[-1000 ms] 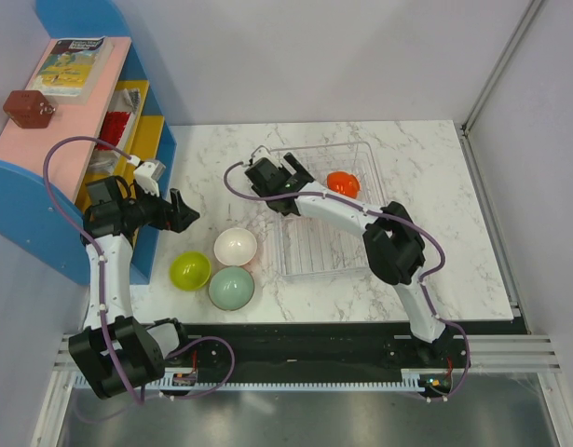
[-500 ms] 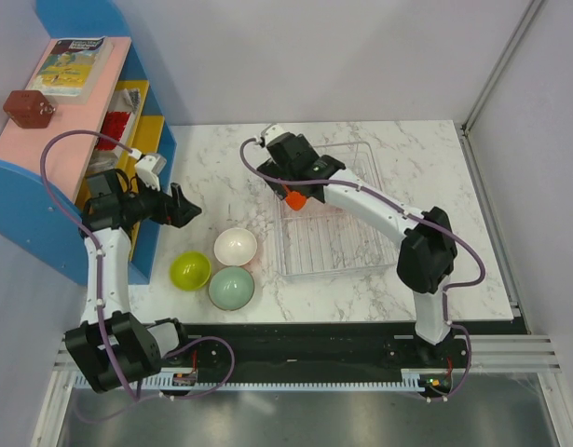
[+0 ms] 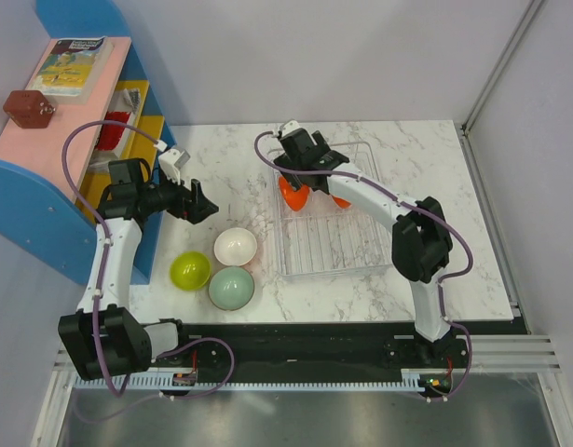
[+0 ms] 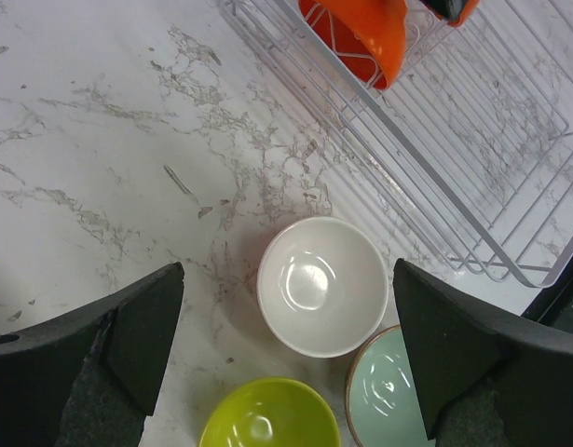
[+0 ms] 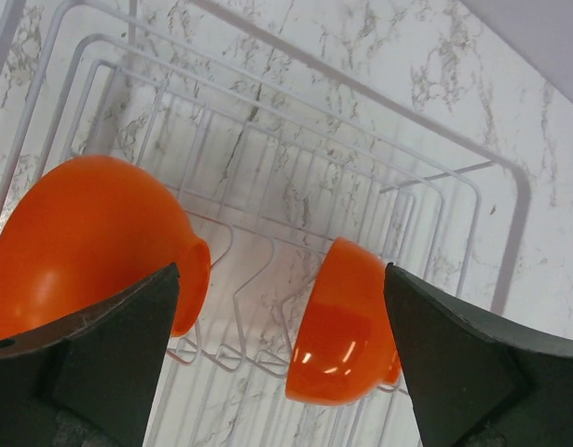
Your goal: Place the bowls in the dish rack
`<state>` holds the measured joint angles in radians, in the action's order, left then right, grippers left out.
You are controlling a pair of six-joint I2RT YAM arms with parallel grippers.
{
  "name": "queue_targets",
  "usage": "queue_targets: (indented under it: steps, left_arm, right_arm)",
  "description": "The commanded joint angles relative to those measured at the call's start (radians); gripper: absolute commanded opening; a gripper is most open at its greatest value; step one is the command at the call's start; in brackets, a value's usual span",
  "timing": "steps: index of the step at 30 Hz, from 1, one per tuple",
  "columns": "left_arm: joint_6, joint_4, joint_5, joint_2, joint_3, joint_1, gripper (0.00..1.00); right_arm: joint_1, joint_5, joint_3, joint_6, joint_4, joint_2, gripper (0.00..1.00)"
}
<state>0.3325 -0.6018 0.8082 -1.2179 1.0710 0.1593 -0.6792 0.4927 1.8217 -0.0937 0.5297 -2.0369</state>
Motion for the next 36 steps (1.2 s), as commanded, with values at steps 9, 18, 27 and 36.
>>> queue_targets:
  steps: [9, 18, 27, 36]
  left_arm:
    - [0.01, -0.001, -0.049, -0.009, 0.041, -0.069, 1.0]
    - [-0.007, -0.001, -0.164, -0.114, 0.142, -0.295, 1.0]
    - [-0.012, 0.002, -0.326, -0.29, 0.277, -0.457, 1.0]
    - [0.022, -0.027, -0.52, -0.633, 0.67, -0.474, 1.0]
  right_arm:
    - [-0.005, 0.041, 0.002, -0.006, -0.031, -0.019, 0.98]
    - [0.062, 0.076, -0.002, -0.061, -0.03, 0.133, 0.98]
    - [0.3, -0.095, -0.194, -0.11, 0.009, 0.273, 0.98]
    - [0.431, -0.311, -0.107, -0.118, -0.005, 0.193, 0.98]
